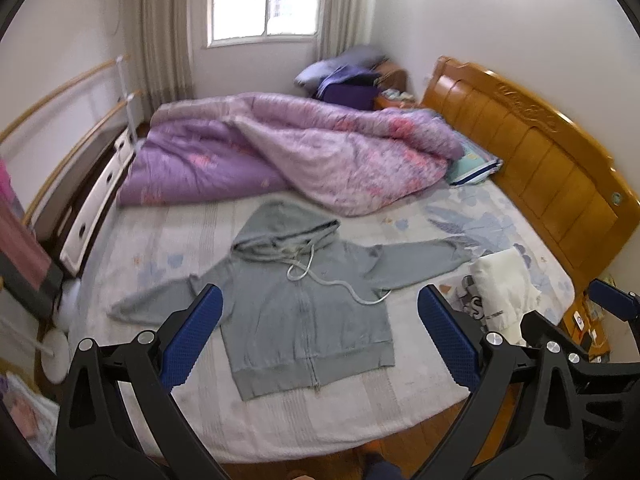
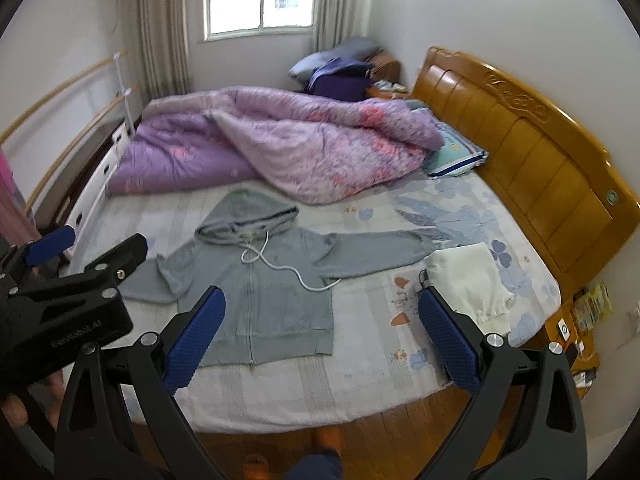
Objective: Fold large clothes
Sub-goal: 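Lower both grippers onto the grey hoodie's sleeve cuffs and close them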
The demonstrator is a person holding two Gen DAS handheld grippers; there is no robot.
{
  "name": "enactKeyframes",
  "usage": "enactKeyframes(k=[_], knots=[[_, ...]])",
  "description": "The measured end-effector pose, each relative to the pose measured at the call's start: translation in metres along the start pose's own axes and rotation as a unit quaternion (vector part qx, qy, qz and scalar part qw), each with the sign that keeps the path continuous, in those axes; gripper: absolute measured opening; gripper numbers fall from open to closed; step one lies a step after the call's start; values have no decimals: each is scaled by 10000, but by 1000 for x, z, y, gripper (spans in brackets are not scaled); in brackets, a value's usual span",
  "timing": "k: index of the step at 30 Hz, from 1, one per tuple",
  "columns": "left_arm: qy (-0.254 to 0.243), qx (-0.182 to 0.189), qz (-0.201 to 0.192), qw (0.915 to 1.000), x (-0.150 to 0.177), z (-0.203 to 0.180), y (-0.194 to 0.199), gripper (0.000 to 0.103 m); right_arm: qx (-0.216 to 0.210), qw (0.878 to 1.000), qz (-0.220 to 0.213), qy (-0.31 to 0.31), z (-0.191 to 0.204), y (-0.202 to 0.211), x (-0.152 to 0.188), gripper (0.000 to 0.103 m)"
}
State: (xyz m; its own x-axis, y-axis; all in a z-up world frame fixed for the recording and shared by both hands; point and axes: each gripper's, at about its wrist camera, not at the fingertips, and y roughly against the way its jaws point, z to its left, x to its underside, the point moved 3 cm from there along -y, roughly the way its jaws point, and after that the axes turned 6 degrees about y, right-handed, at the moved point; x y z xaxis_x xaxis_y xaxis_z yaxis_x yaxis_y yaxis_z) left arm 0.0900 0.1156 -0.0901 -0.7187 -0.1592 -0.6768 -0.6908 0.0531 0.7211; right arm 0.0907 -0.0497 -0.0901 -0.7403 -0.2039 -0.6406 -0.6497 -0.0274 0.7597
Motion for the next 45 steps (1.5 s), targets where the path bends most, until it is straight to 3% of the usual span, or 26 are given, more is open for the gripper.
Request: enactKeyframes(k=[5,11,17,22,28,34,37,39,40,42,43,44,45], knots=[[442,-450,423,9971,-5,21,-61,98,-423,9975,357,435,9,-68,-15,94],[1078,-1304,927,9812,-12,62,-131,98,-1030,9859,711,1109,27,-153,-49,94],[2135,-1583,1403,9538,14,144,-179,98,-1575,9692,976,1621,79,-221,-57,94],[2695,-1832,1464,9340,45,220,-208,98,-1796,9577,1525,1652,126,-282,-55,94],[3190,-1795,1644,9159,76,326,-256,98,-1711,9594,1722,1438,178,-338,-55,93],[4287,-1771,1594,8715,104,461,-312,98,-1661,9579,1966,1272,243,-407,-40,93],[4609,-1923,1380,8553,114,520,-333,98,-1877,9530,2049,1205,277,-438,-33,93],[4876,-1985,1316,8399,126,558,-348,98,-2036,9493,2096,1159,294,-457,-29,92],[4971,-1985,1279,8349,130,569,-353,97,-2139,9472,2126,1091,303,-468,-26,87],[5076,-2092,1256,8263,140,593,-366,97,-2269,9385,2401,1003,317,-495,-18,50],[5096,-2102,1283,8244,143,601,-372,97,-2326,9343,2540,923,323,-507,-14,41],[5129,-2087,1321,8222,147,609,-379,95,-2344,9323,2604,894,327,-514,-11,26],[5189,-2029,1310,8200,151,618,-385,84,-2338,9301,2694,876,332,-529,-6,23]])
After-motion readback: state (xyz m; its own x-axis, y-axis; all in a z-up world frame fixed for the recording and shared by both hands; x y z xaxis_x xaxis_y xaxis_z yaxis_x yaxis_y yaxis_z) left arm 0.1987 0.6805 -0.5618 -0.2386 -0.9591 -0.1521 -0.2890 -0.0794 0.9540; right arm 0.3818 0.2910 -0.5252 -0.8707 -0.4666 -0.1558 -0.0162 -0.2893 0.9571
